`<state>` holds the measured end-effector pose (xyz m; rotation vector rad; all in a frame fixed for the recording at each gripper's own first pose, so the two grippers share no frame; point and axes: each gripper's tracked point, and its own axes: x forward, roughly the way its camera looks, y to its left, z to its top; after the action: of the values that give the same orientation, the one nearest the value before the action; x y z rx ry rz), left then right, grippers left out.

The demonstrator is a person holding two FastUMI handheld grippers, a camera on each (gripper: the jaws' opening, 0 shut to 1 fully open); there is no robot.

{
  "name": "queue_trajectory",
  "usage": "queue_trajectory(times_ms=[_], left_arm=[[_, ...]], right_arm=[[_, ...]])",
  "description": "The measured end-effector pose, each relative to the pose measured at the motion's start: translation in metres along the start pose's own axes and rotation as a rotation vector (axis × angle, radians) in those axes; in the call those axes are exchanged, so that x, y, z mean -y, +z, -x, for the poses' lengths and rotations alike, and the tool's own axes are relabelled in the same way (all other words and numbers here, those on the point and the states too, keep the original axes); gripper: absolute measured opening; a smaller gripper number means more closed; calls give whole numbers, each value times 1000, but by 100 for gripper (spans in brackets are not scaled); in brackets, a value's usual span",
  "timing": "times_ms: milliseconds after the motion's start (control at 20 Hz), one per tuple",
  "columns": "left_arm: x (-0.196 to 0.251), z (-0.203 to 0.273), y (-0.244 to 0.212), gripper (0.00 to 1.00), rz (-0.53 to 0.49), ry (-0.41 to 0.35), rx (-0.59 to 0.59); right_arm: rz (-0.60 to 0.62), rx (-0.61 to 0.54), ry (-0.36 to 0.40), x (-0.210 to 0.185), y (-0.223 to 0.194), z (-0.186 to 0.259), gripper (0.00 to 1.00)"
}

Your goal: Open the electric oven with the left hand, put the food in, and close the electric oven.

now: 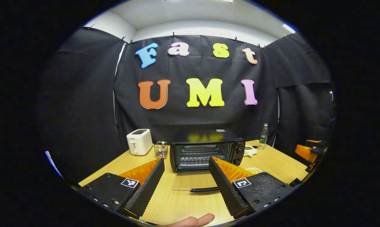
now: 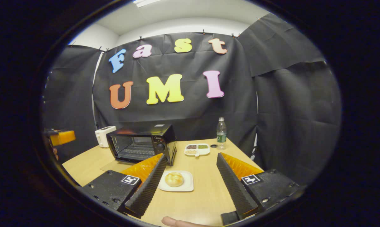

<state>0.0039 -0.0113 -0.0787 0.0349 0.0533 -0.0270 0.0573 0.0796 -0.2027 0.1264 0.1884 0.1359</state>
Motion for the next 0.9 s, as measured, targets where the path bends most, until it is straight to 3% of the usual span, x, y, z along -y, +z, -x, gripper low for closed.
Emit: queue_trajectory(times_ms=[300, 600, 800, 900], left_arm=[[-15, 53, 58, 93, 20, 3, 127], [-11, 74, 55, 93, 31, -28, 142], [-21, 75, 54, 92, 29, -16, 144], [-24, 78, 53, 93, 25, -20, 142]], right_arm=[[-58, -120, 33, -21, -74, -74, 100], [-25, -270, 56, -39, -150, -122, 100], [-1, -351, 65, -47, -169, -137, 100], [26, -373, 23, -41, -173, -145, 99]])
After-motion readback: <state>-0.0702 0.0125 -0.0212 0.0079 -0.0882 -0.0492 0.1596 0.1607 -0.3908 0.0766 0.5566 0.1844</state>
